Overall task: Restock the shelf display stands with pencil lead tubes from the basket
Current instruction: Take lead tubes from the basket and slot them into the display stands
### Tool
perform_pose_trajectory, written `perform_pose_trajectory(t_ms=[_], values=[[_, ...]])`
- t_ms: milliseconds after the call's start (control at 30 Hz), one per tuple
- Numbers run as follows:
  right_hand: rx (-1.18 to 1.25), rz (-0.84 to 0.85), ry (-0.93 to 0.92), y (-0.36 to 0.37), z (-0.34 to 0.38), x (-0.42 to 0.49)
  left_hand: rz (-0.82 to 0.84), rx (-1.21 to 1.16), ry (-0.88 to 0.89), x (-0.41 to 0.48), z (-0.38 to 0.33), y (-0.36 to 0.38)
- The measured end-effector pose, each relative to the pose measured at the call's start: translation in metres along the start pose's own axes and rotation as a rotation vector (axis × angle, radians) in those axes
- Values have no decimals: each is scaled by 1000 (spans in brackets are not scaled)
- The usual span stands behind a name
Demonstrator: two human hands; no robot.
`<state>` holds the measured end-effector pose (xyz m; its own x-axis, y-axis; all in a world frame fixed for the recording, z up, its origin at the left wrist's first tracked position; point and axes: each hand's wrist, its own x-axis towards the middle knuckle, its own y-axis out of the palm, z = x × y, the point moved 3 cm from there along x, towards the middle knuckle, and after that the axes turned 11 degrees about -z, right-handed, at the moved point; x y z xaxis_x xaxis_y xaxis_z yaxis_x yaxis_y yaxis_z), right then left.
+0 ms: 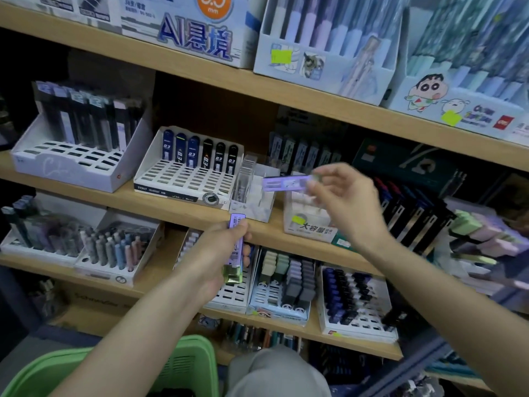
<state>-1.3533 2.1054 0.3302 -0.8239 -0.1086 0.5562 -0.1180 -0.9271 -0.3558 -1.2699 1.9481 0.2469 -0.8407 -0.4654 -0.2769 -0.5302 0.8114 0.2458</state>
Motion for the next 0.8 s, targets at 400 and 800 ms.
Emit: perform_pose_trajectory(t_ms=[400,800], values=[[-837,114,-221,-15,-36,75,45,24,8,0,7,7],[-1005,314,-85,5,-50,97,126,-61,-19,14,15,17]])
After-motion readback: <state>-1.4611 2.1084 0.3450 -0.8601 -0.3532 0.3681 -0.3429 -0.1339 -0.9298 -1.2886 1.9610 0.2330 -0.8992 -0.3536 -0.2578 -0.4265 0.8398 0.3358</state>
